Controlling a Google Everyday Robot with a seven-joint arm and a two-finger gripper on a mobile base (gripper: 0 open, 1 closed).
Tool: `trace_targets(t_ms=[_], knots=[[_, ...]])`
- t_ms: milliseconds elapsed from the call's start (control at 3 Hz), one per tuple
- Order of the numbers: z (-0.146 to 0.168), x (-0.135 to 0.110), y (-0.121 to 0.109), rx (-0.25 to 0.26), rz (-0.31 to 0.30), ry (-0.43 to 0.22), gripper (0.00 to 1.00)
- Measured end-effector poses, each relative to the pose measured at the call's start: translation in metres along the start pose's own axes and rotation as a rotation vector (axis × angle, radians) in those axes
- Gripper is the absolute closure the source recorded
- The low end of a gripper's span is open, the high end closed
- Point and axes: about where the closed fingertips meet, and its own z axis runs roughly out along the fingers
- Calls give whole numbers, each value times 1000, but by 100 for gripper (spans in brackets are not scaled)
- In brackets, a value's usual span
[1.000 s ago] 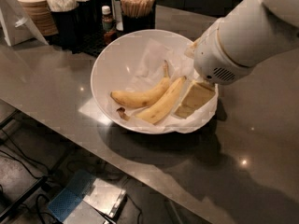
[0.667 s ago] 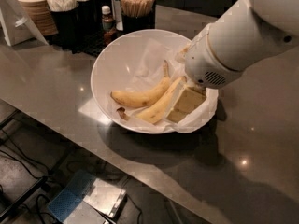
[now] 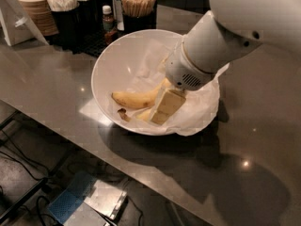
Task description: Pick banana from white bowl
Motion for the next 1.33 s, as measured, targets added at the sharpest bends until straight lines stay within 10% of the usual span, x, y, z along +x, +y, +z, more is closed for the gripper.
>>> trace_targets(t_ms=[1333], knots=[[16,23,-20,-48,72,20,16]])
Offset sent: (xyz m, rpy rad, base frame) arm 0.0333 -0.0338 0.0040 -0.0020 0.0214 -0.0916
